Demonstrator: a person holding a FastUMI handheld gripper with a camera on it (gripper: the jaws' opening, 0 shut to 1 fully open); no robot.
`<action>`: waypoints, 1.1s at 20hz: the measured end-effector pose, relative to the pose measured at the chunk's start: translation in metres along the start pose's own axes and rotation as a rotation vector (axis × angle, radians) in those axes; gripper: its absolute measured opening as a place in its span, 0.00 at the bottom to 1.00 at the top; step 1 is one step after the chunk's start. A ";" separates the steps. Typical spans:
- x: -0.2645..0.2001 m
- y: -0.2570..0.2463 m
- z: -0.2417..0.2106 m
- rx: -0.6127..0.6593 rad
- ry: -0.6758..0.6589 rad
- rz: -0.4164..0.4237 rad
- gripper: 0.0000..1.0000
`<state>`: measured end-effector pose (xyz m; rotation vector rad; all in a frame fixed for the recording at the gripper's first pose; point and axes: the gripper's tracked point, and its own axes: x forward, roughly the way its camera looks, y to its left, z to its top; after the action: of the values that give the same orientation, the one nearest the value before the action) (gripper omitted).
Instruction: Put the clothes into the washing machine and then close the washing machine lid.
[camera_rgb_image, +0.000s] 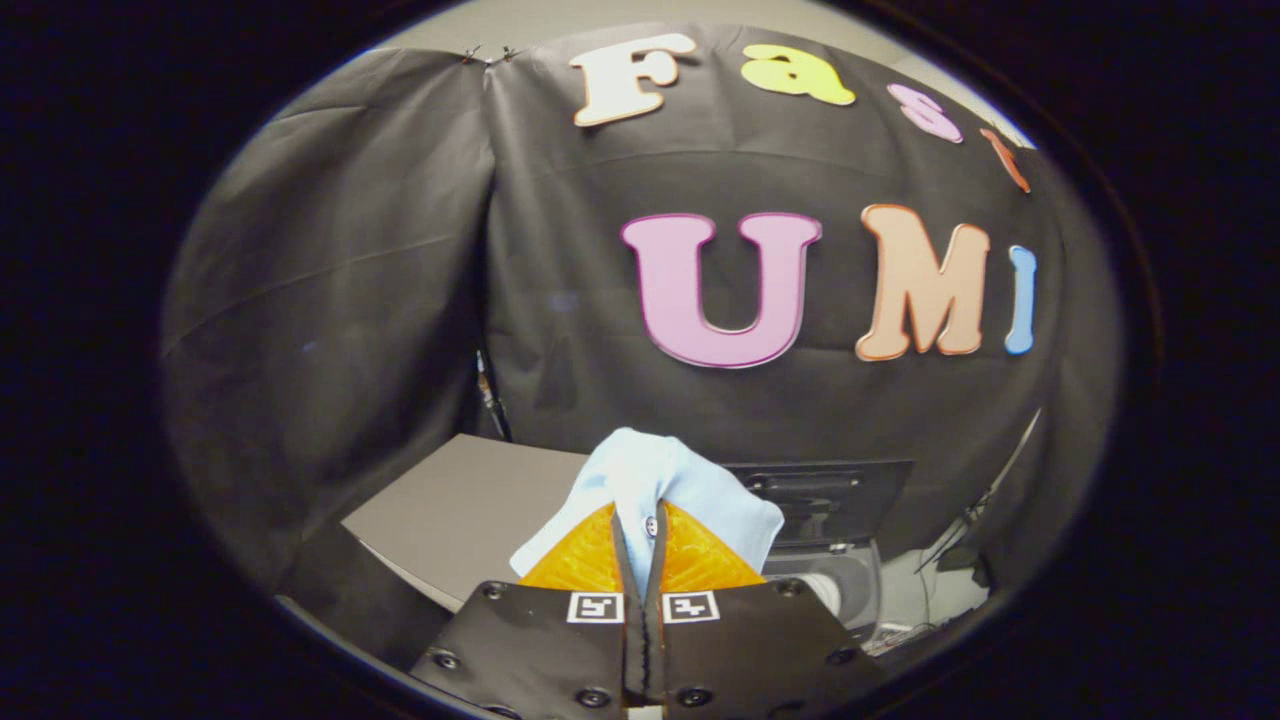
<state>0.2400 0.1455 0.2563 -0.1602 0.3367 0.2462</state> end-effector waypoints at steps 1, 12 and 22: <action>-0.005 -0.012 0.004 -0.010 -0.015 -0.013 0.00; -0.030 -0.135 0.040 -0.075 -0.235 -0.321 0.01; 0.026 -0.189 -0.028 -0.004 -0.157 -0.379 0.01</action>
<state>0.3054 -0.0353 0.2428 -0.2040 0.1455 -0.1152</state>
